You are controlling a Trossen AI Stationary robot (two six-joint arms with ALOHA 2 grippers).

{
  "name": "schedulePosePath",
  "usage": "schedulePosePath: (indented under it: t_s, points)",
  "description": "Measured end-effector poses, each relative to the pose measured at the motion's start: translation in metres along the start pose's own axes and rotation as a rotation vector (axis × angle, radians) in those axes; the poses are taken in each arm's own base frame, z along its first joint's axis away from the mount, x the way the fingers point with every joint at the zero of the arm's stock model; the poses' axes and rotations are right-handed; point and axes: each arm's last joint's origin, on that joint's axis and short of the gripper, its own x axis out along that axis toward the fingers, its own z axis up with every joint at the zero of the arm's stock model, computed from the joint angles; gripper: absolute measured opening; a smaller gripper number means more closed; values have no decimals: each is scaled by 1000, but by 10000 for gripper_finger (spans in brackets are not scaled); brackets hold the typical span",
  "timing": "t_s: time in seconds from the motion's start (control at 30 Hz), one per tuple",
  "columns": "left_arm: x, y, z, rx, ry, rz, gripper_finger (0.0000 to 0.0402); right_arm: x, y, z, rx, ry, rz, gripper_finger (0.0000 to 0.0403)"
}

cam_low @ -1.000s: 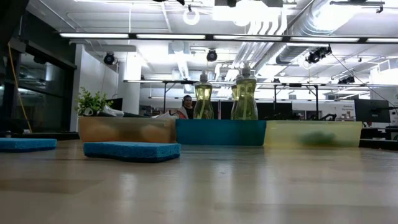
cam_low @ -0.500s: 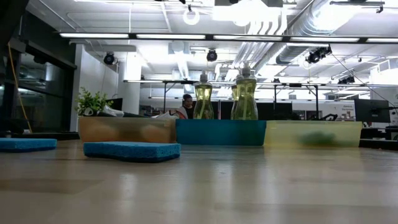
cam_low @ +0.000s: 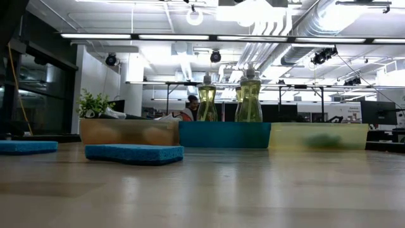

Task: Pick & Place Kitchen Sink Supplies
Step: Put the green dishwashing liquid bottle into the blue bin

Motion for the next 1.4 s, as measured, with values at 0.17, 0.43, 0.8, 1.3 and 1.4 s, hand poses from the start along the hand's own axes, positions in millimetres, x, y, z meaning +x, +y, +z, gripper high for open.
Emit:
schedulePosePath:
  t_s: [0.17,0.43,0.8,1.3,1.4]
  points:
    - [0,0,0,-3,-1,0,242,0,0,0,2,-1,0,276]
    - [0,0,-1,-50,5,21,300,0,0,-1,16,7,-5,274]
    - [0,4,-4,-145,23,122,393,0,-1,-11,-51,105,-63,270]
    - [-39,16,52,-91,127,237,385,15,0,-40,-120,336,-161,270]
    - [-60,17,71,-60,200,319,385,32,4,-54,-152,396,-177,270]
